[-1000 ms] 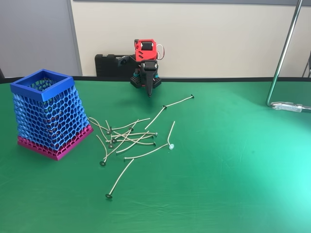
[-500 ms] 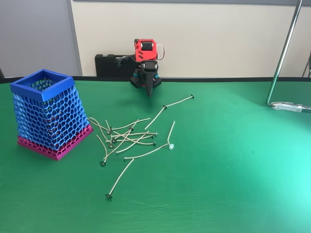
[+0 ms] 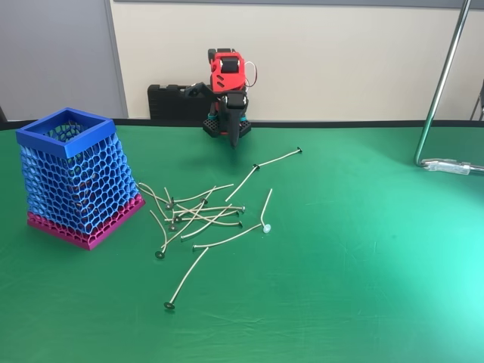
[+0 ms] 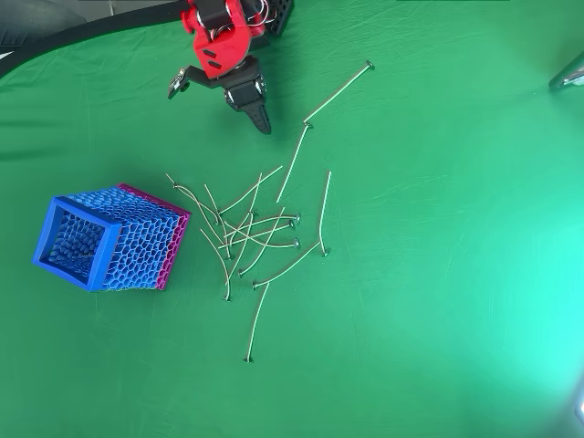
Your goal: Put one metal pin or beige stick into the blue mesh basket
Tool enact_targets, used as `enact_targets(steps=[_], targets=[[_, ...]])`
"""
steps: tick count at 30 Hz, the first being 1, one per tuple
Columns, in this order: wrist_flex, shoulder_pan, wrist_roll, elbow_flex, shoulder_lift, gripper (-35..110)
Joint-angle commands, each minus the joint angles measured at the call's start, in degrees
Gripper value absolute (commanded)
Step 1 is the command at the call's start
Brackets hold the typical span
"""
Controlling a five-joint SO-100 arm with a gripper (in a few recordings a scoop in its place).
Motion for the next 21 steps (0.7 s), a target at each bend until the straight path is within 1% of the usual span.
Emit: enact_targets(steps=[1,12,21], targets=[[2.46,-0.53,0.7,-7.38,-3.96,0],[9.49,-3.43,2.9,-23.55,-17.05,0],[13.36,-2.02,1.76,-40.34,-35.42,0]])
